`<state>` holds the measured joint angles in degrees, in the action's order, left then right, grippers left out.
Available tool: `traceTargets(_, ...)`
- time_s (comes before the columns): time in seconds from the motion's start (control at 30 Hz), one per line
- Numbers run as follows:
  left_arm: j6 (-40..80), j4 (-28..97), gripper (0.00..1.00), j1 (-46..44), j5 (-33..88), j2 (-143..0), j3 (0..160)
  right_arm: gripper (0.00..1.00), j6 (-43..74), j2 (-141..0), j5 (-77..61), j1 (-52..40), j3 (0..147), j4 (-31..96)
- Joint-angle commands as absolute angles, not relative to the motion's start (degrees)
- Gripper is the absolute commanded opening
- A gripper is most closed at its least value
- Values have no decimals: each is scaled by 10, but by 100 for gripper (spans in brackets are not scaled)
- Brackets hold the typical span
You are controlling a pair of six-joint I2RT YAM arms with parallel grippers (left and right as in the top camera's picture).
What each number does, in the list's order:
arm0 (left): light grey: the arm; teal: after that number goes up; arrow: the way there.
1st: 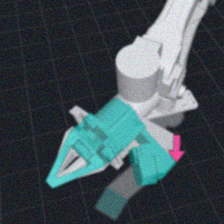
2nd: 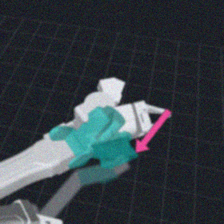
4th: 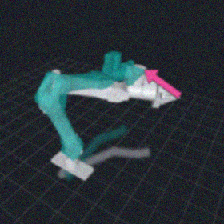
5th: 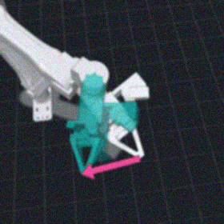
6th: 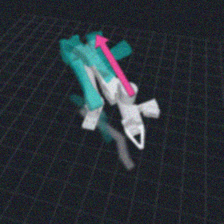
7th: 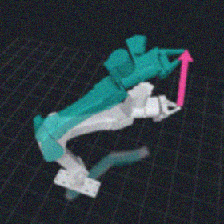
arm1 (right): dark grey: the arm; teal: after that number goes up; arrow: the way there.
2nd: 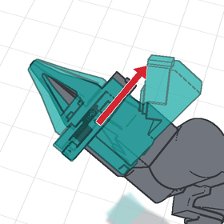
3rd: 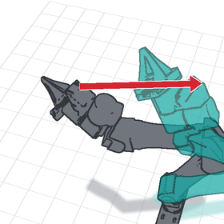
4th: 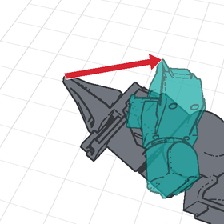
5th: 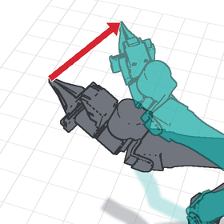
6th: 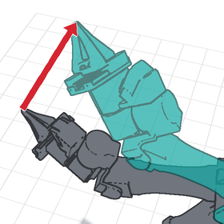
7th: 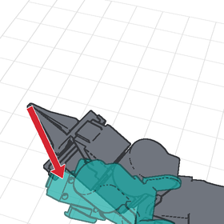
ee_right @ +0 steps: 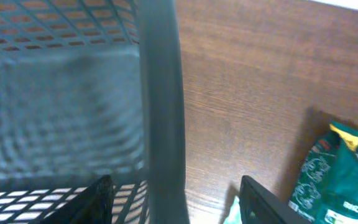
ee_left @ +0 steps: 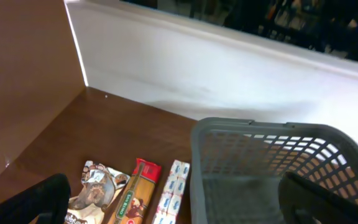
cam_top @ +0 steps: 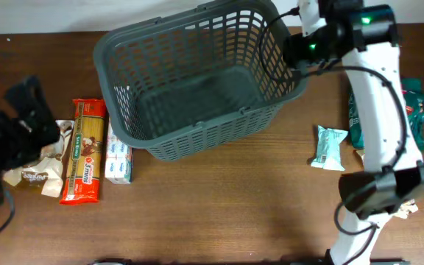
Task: Pack container
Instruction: 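Release the basket, retract the left arm, then the right arm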
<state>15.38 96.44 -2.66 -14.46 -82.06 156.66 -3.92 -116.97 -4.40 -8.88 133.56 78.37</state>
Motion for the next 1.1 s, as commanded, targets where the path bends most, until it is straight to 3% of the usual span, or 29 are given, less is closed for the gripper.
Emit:
traceTargets(0.0,145,966,99,-25,-155,-806,1566,61,-43,-1190,-59,-94,1333,777)
traceTargets(0.1,145,966,100,-25,-155,-791,1566,54,-43,-1204,-60,-94,1333,777)
traceTargets(0.2,145,966,99,-25,-155,-778,1566,21,-41,-1213,-60,-94,1331,779)
traceTargets(0.27,145,966,100,-25,-155,-773,1566,16,-41,-1214,-60,-94,1329,782)
traceTargets(0.33,145,966,99,-25,-155,-770,1566,5,-40,-1214,-60,-94,1328,786)
traceTargets(0.7,145,966,99,-25,-155,-768,1566,4,53,-1213,-33,-70,1328,827)
traceTargets(1.07,145,966,100,-25,-155,-768,1566,4,72,-1213,-25,-43,1328,868)
